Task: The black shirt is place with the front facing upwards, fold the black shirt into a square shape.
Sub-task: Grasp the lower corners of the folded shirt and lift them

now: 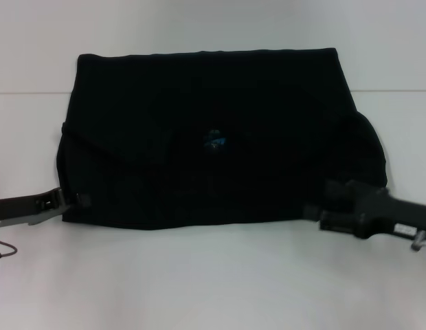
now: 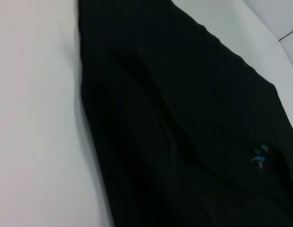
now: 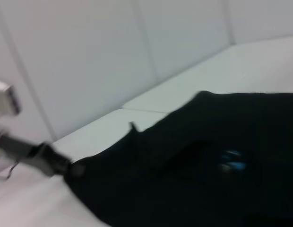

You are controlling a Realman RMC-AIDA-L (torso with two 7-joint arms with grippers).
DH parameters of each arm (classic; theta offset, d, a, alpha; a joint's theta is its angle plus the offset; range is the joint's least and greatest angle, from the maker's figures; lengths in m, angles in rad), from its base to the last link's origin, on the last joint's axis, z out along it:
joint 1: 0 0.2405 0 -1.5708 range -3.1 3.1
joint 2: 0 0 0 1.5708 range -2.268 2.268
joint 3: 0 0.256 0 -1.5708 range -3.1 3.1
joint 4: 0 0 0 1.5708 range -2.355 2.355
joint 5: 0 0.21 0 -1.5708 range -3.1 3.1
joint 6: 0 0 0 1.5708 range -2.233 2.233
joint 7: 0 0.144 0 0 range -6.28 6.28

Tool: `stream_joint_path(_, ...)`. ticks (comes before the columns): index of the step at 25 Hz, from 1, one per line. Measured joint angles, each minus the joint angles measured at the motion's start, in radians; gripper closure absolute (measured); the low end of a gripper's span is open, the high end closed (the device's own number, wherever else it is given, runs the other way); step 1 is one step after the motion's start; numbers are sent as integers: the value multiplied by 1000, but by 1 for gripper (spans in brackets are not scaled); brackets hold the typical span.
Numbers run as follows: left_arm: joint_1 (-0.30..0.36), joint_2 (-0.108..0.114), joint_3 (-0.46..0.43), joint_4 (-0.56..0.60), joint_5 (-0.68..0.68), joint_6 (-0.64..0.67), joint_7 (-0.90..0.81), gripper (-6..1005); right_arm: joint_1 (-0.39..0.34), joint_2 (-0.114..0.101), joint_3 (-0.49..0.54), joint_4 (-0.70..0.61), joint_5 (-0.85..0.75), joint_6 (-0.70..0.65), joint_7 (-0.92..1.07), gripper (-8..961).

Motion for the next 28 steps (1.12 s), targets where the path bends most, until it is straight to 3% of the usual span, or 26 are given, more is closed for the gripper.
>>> stream_joint_path(2, 0, 0, 0, 0, 0, 6, 0, 853, -1, -16, -5, -59, -8, 0, 144, 39)
stream_joint_path(4, 0, 0, 0, 0, 0, 12, 0, 899, 2, -48, -10, -135, -42, -1, 347, 41)
stream_joint_path(9, 0, 2, -1, 1, 0, 20, 0, 967, 69, -167, -17, -238, -237, -23, 841, 44)
stream_joint_path(11, 0, 3, -1, 1, 0, 22, 0, 967, 106, -201, -21, -243, -324, -27, 1003, 45)
stream_joint_path(12, 0, 3, -1, 1, 0, 22, 0, 967, 121, -207, -22, -246, -360, -27, 1054, 46)
stream_joint_path(14, 0, 3, -1, 1, 0, 22, 0, 967, 155, -208, -24, -251, -428, -29, 1113, 47)
stream_joint_path(19, -1, 3, -5, 2, -2, 23, 0, 967, 240, -171, -57, -200, -567, 38, 1144, 51)
stream_joint_path(28, -3, 3, -2, 5, -1, 35, 0, 967, 281, -109, -127, -138, -580, 133, 1145, 57)
